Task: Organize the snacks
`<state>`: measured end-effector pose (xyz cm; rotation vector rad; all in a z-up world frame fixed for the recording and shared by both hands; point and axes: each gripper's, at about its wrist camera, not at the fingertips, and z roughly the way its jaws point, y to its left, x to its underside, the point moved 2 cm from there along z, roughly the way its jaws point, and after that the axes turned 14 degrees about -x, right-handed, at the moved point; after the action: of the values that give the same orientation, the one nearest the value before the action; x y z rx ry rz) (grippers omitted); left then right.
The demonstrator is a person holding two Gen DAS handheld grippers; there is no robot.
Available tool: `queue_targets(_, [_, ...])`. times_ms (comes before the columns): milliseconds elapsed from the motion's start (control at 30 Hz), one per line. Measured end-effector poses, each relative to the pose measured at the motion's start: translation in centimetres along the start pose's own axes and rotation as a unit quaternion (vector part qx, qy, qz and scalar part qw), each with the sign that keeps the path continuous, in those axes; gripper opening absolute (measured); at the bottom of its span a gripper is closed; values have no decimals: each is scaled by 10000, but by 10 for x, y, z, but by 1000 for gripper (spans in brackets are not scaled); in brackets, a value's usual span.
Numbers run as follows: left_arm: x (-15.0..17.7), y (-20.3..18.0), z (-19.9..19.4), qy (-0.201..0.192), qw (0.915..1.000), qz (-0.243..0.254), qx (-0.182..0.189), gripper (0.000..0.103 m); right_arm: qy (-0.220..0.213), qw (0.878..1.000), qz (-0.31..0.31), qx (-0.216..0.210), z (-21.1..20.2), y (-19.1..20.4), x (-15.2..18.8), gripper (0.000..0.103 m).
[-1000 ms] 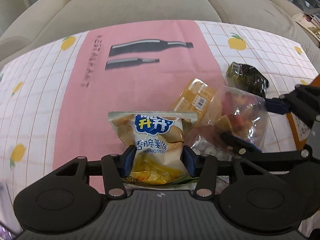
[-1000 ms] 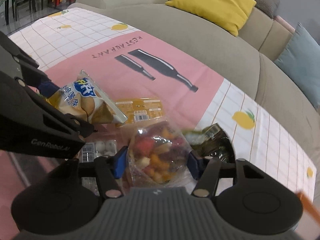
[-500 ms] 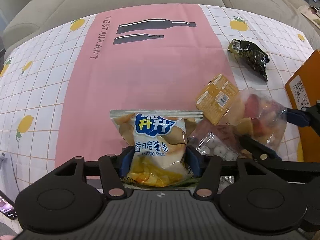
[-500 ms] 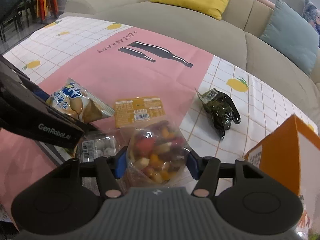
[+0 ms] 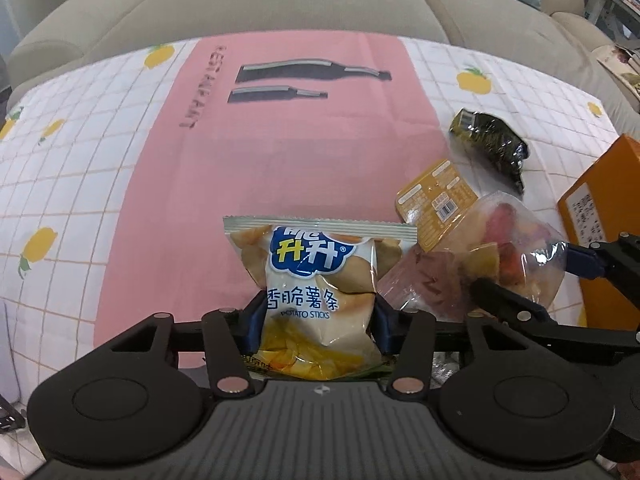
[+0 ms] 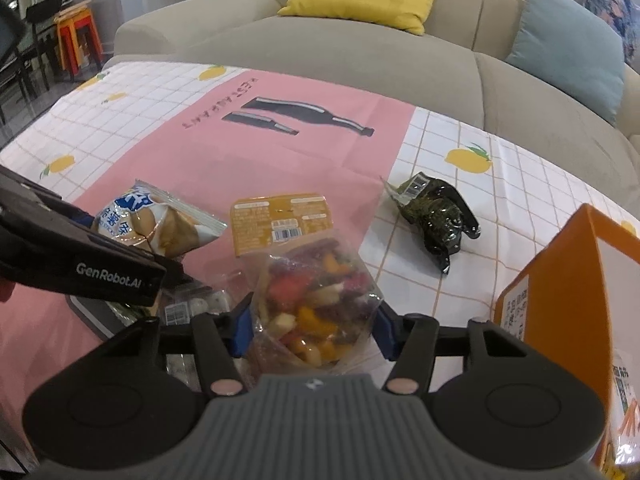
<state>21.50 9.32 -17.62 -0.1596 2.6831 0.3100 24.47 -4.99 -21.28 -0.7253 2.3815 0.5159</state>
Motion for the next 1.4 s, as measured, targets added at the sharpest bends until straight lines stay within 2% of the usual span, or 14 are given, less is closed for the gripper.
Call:
queue_targets(233, [-10, 10, -30, -249, 9996, -127, -61, 57, -139, 9996, -19, 259, -23, 3, -4, 56])
queue_targets(400, [-15, 12, -56, -402, 9990, -206, -32, 57, -337, 9991, 150, 208, -47, 2, -8, 56])
queue_targets(533, [-17, 5, -83, -606, 9980, -182, 43, 57, -658, 9968, 425, 170, -89, 5, -14, 56])
queue_targets(700, [-17, -9, -117, -823, 9961, -91, 319, 58, -892, 9925, 823, 166, -131, -2, -12, 56])
queue_targets(800, [-17, -21, -136, -969, 9943, 21, 443, 57, -1034, 9879, 1149, 86, -155, -10, -4, 56])
queue_targets(1033, [-16, -59, -172, -1189, 9881, 286, 932, 58, -1264, 9804, 1495, 231, -207, -31, 22, 56])
queue_targets(1400, [-12, -139, -190, -1029, 9770, 954, 1604, 57, -1368, 9679, 2022, 589, -267, -86, 72, 56])
